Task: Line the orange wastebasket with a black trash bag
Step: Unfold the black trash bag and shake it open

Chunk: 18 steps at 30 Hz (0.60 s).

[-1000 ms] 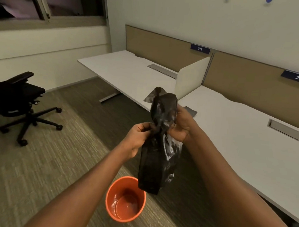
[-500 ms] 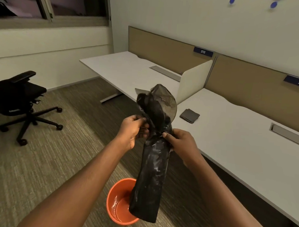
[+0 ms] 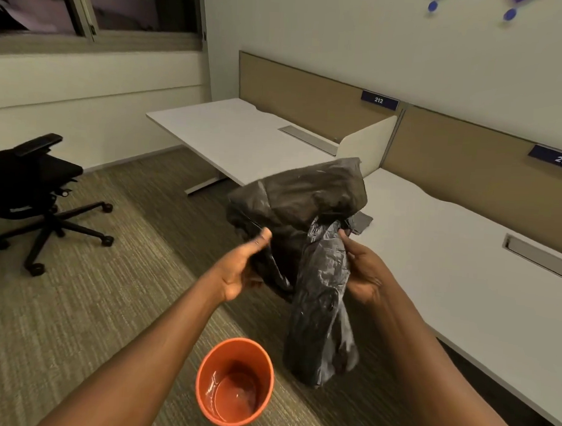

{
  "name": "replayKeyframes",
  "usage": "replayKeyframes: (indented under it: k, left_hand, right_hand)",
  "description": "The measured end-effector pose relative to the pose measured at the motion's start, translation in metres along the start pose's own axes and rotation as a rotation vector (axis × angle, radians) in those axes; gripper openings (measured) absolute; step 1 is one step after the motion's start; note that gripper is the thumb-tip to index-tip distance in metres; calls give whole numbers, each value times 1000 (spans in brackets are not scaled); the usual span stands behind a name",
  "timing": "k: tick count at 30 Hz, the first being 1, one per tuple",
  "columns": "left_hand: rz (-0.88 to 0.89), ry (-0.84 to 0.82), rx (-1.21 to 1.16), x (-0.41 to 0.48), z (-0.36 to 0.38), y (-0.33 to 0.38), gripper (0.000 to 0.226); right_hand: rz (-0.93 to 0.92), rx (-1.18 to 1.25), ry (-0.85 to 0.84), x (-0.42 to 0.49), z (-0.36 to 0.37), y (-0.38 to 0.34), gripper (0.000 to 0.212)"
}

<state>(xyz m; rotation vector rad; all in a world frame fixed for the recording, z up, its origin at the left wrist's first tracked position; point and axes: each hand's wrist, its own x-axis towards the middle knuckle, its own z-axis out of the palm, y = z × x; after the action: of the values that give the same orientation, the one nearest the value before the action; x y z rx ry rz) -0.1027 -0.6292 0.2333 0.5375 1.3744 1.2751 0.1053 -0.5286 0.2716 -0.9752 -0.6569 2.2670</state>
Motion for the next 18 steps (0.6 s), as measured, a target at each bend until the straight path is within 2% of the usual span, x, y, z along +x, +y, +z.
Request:
replayKeyframes:
  k: [3, 5, 10, 13, 16, 18]
  left_hand:
    - [29, 108, 58, 7, 6, -9, 16]
    - [28, 184, 16, 11, -2, -6, 7]
    - [25, 266, 10, 16, -39, 3, 15]
    - [14, 294, -29, 21, -55, 5, 17]
    - [1, 396, -173, 26, -65, 6, 18]
    - [4, 386, -239, 26, -65, 4, 35]
  right_hand:
    - [25, 39, 42, 0, 2, -4, 36]
    - [-25, 30, 79, 0, -6, -13, 34]
    - [-106, 20, 190, 1, -25, -33, 38]
    - [-95, 48, 173, 2, -32, -41, 33]
    - [-81, 20, 182, 2, -32, -44, 22]
    - [-89, 33, 182, 4, -28, -44, 22]
